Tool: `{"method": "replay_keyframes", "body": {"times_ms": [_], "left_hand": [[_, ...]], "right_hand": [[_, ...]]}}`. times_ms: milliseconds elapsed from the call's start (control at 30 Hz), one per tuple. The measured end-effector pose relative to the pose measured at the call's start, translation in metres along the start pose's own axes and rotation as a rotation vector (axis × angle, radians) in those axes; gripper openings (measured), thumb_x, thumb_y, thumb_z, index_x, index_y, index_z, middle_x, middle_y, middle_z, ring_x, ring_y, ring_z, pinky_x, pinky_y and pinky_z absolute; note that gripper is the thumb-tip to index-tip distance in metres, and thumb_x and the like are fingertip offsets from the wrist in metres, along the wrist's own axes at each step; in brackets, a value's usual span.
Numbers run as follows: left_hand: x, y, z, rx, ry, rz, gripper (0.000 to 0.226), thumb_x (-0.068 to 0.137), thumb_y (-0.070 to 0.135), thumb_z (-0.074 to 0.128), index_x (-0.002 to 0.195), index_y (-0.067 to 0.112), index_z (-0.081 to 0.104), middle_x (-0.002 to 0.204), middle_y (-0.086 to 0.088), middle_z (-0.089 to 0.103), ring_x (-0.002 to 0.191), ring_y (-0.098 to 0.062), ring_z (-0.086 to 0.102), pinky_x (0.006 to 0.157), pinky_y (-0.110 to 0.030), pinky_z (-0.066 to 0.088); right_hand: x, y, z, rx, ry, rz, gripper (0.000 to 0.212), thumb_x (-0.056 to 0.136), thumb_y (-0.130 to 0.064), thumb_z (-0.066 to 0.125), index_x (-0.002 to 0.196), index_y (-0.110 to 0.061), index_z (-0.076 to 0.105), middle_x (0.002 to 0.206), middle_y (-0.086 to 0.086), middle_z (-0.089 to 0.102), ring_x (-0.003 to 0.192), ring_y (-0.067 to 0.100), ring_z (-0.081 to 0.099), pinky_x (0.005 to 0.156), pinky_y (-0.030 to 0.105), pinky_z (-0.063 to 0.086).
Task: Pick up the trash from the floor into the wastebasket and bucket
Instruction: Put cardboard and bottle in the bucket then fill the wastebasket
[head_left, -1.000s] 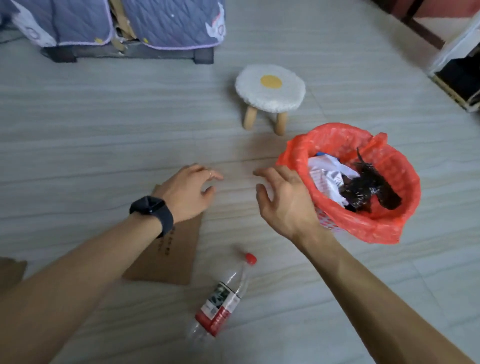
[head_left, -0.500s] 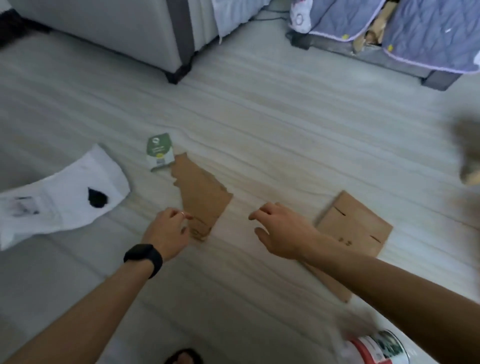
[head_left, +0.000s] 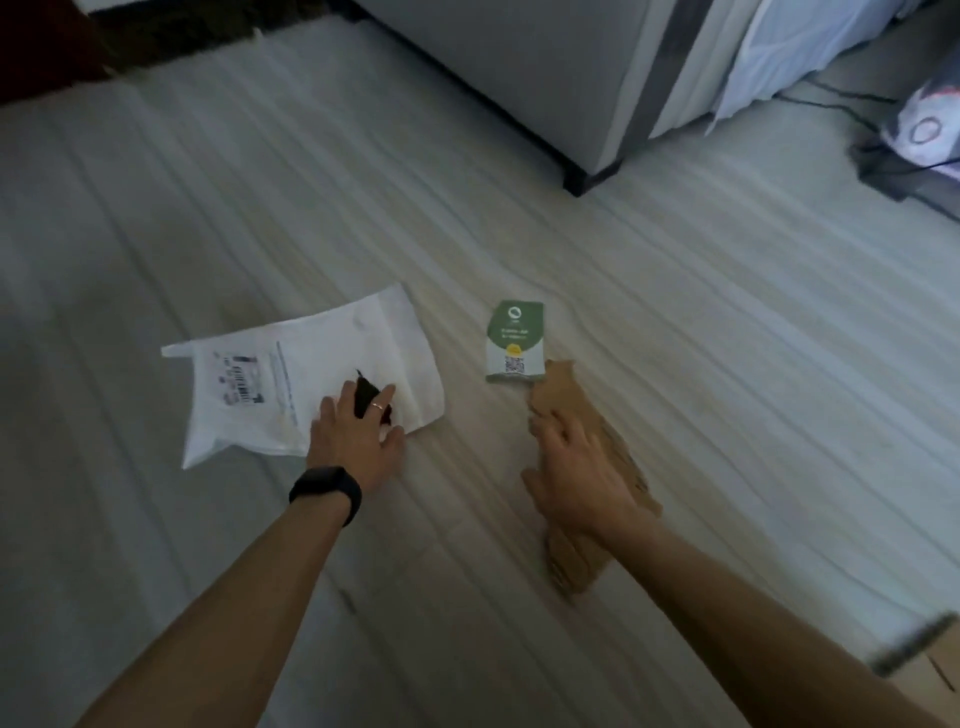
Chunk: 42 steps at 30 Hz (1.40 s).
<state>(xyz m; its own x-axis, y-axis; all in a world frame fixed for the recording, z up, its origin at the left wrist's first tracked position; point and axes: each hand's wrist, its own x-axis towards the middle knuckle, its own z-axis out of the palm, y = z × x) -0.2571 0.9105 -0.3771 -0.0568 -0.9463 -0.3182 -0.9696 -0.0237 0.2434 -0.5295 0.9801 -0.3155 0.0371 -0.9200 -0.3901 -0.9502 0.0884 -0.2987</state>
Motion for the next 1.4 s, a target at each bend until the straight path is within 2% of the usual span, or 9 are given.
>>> {"method": "replay_keyframes", "body": {"times_ms": [300, 400, 467, 567, 733, 867, 1033, 1200, 1400], "left_hand": [[0.021, -0.027, 0.015, -0.059, -0.093, -0.010, 0.069, 0.089, 0.069, 0.048, 0.150, 0.052, 0.021, 0.165, 0.006, 0.005, 0.151, -0.030, 0.002, 0.118, -0.053, 0.022], [0.025, -0.030, 0.013, -0.049, -0.104, -0.002, 0.069, 0.088, 0.071, 0.047, 0.150, 0.052, 0.022, 0.165, 0.006, 0.005, 0.151, -0.030, 0.001, 0.120, -0.051, 0.020], [0.025, -0.032, 0.011, -0.041, -0.120, -0.016, 0.066, 0.090, 0.069, 0.047, 0.150, 0.051, 0.023, 0.165, 0.006, 0.007, 0.151, -0.030, 0.002, 0.119, -0.051, 0.021], [0.020, -0.022, 0.004, 0.008, -0.135, -0.025, 0.054, 0.097, 0.058, 0.044, 0.149, 0.045, 0.034, 0.162, 0.004, 0.023, 0.146, -0.033, 0.021, 0.112, -0.048, 0.034], [-0.022, 0.008, 0.011, 0.193, -0.053, 0.122, 0.030, 0.103, 0.041, 0.042, 0.119, 0.023, 0.059, 0.114, -0.003, 0.063, 0.093, -0.027, 0.063, 0.069, -0.032, 0.046], [-0.075, 0.051, 0.026, 0.336, -0.118, 0.243, 0.026, 0.103, 0.029, 0.042, 0.102, 0.017, 0.065, 0.097, -0.006, 0.068, 0.084, -0.029, 0.066, 0.069, -0.033, 0.050], [-0.126, 0.132, 0.022, 0.176, -0.084, 0.300, 0.031, 0.101, 0.044, 0.042, 0.090, 0.022, 0.062, 0.084, 0.000, 0.067, 0.072, -0.021, 0.062, 0.060, -0.028, 0.042], [-0.191, 0.253, 0.033, 0.129, -0.077, 0.686, 0.029, 0.099, 0.044, 0.046, 0.083, 0.022, 0.056, 0.079, 0.001, 0.065, 0.072, -0.023, 0.063, 0.062, -0.032, 0.050], [-0.282, 0.396, 0.078, 0.367, -0.247, 1.137, 0.030, 0.101, 0.038, 0.041, 0.088, 0.017, 0.058, 0.088, -0.006, 0.067, 0.076, -0.029, 0.063, 0.061, -0.030, 0.042]], "right_hand": [[0.129, -0.002, 0.005, -0.166, -0.066, 0.037, 0.095, 0.091, -0.057, 0.051, 0.158, -0.027, -0.009, 0.167, 0.008, -0.006, 0.151, 0.038, 0.003, 0.123, 0.053, 0.007], [0.133, -0.003, 0.022, -0.229, 0.084, -0.046, 0.077, 0.096, -0.049, 0.054, 0.157, -0.017, 0.020, 0.158, 0.011, 0.036, 0.140, 0.039, 0.034, 0.114, 0.052, 0.028], [0.120, -0.007, 0.041, -0.312, 0.265, -0.262, 0.047, 0.091, -0.027, 0.064, 0.134, -0.010, 0.057, 0.121, 0.016, 0.065, 0.109, 0.041, 0.058, 0.093, 0.051, 0.049], [0.085, -0.006, 0.058, -0.357, 0.373, -0.407, 0.025, 0.072, -0.009, 0.068, 0.096, -0.008, 0.073, 0.087, 0.012, 0.068, 0.075, 0.036, 0.063, 0.060, 0.039, 0.054], [0.025, -0.007, 0.055, -0.273, 0.068, -0.293, 0.024, 0.083, -0.019, 0.062, 0.104, -0.021, 0.073, 0.100, 0.005, 0.066, 0.091, 0.032, 0.063, 0.066, 0.036, 0.052], [-0.049, 0.036, 0.037, -0.065, -0.064, -0.186, 0.039, 0.091, -0.026, 0.045, 0.125, -0.038, 0.061, 0.118, -0.004, 0.067, 0.104, 0.024, 0.065, 0.081, 0.038, 0.055], [-0.140, 0.111, -0.007, 0.107, 0.035, -0.001, 0.023, 0.099, -0.024, 0.050, 0.113, -0.028, 0.067, 0.101, -0.004, 0.072, 0.088, 0.019, 0.067, 0.075, 0.035, 0.054], [-0.251, 0.184, -0.048, 0.075, 0.241, 0.233, 0.019, 0.101, -0.025, 0.049, 0.104, -0.033, 0.066, 0.088, -0.009, 0.068, 0.072, 0.007, 0.059, 0.056, 0.015, 0.033], [-0.401, 0.250, -0.027, -0.076, 0.523, 0.717, 0.018, 0.091, -0.023, 0.054, 0.102, -0.028, 0.068, 0.073, -0.004, 0.064, 0.056, 0.027, 0.058, 0.049, 0.024, 0.032]]}}
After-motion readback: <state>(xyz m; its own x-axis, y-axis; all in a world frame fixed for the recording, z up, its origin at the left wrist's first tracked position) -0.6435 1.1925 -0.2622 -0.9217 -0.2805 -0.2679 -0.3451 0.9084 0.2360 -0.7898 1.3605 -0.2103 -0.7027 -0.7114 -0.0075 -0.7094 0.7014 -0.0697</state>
